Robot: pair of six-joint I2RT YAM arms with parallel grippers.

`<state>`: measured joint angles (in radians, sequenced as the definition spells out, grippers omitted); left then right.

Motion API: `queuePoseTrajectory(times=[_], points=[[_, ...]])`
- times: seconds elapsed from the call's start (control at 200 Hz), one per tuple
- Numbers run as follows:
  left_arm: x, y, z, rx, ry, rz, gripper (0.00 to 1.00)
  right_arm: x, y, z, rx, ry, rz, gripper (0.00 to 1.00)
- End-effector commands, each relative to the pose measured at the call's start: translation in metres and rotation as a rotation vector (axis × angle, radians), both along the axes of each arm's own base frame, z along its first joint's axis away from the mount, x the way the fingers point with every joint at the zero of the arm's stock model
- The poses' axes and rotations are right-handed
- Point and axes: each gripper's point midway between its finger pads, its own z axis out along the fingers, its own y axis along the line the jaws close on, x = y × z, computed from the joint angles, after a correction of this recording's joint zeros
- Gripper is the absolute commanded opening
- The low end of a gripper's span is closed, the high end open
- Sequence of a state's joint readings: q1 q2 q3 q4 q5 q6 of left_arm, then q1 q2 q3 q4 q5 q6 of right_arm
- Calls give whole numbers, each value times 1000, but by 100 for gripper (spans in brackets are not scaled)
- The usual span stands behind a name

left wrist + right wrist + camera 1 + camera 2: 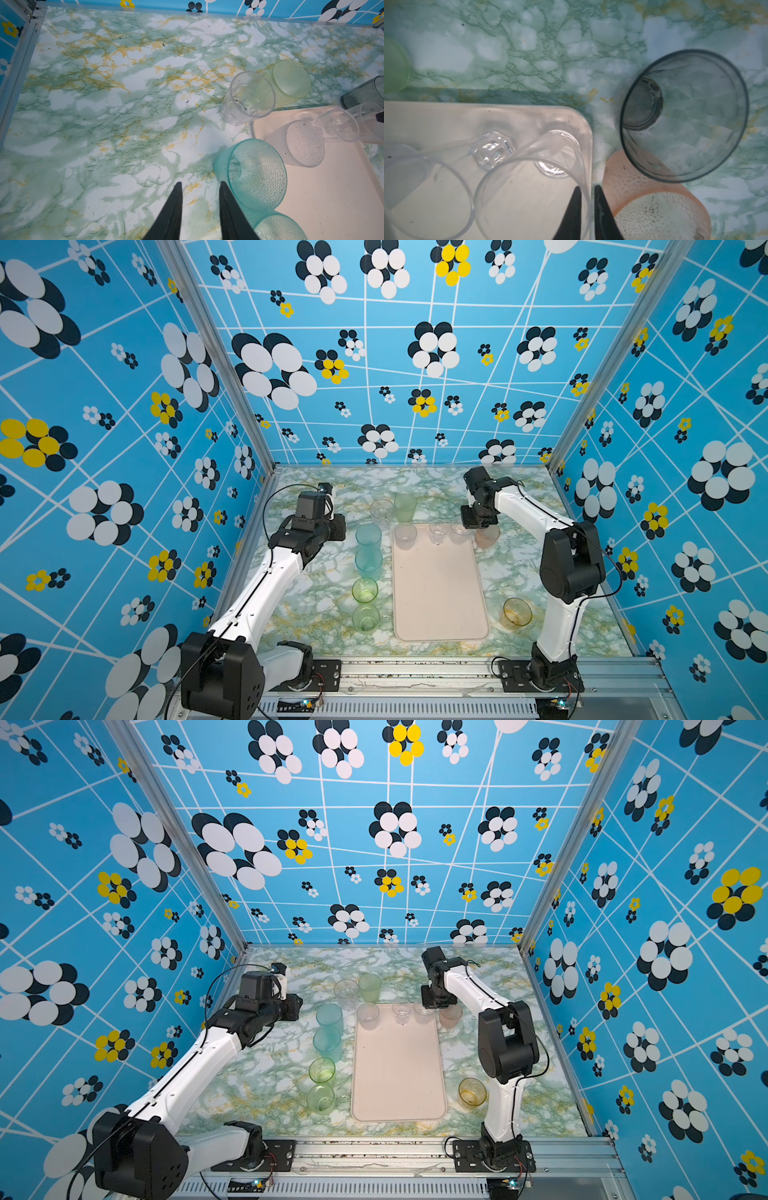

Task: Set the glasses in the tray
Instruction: 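Open the right gripper to release the stemmed glass on the tray, then move the left gripper to the clear ribbed tumbler beyond the tray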

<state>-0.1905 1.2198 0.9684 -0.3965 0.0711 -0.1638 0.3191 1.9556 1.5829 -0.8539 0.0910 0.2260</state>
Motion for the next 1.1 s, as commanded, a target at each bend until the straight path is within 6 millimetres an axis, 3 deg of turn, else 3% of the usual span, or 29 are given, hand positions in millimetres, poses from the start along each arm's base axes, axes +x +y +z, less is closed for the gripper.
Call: queuePoseTrajectory(times=[0.0, 0.135, 0.285, 0.59, 0.75, 0.97, 1.1], points=[[-1, -3, 14, 7, -23, -18, 32, 1, -1, -4, 10, 9, -10, 24], [-2, -6, 16, 6, -23, -28, 31, 3, 0, 10, 28, -33, -8, 30], [-2, -12, 14, 8, -4, -49, 31, 3, 4, 40, 75, -113, -5, 35], [-8, -33, -5, -12, 130, -144, 31, -20, 10, 94, 181, -224, 21, 37], [-12, -42, -18, 0, 191, -177, 31, -36, 20, 98, 208, -219, 53, 37], [-6, -47, -25, 14, 217, -184, 31, -42, 27, 94, 194, -210, 72, 37], [16, -46, -12, 34, 130, -168, 32, -40, 29, 91, 188, -205, 72, 38]])
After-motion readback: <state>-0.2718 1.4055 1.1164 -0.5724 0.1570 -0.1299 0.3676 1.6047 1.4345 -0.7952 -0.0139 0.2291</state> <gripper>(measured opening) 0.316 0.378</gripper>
